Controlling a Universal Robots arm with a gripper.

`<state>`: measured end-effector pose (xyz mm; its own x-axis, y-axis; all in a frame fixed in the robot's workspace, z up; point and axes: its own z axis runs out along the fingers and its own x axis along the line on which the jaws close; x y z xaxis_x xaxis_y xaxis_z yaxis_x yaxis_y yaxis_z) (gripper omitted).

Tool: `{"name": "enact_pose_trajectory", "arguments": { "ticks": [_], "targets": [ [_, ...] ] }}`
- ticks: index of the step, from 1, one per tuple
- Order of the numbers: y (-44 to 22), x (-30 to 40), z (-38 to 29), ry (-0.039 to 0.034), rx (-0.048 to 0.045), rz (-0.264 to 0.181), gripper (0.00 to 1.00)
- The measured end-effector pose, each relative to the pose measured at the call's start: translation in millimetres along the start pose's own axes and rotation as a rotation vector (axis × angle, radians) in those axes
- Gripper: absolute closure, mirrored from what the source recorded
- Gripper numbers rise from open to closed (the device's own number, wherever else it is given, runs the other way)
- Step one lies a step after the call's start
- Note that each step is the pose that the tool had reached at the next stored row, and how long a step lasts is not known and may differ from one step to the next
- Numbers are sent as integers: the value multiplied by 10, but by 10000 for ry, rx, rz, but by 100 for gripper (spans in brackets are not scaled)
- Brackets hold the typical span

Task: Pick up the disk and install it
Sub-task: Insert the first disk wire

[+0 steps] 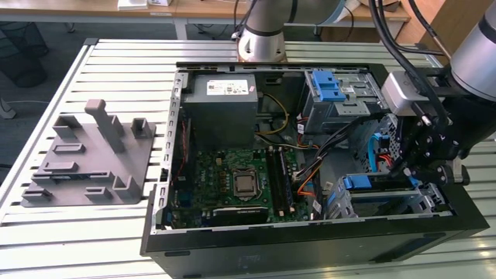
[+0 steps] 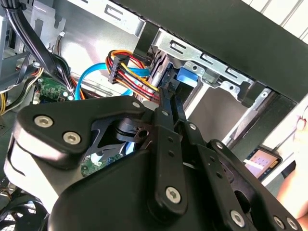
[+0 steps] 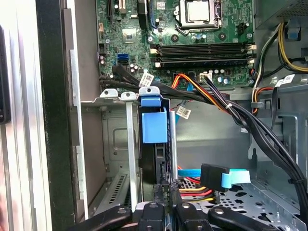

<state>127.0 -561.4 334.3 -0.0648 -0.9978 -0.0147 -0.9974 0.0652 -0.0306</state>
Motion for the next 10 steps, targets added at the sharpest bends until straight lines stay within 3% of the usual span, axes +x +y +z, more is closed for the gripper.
{"name": "enact_pose_trajectory", "arguments": {
  "ticks": [10],
  "targets": [
    [1, 1, 48, 0, -7, -1, 84]
  ]
}}
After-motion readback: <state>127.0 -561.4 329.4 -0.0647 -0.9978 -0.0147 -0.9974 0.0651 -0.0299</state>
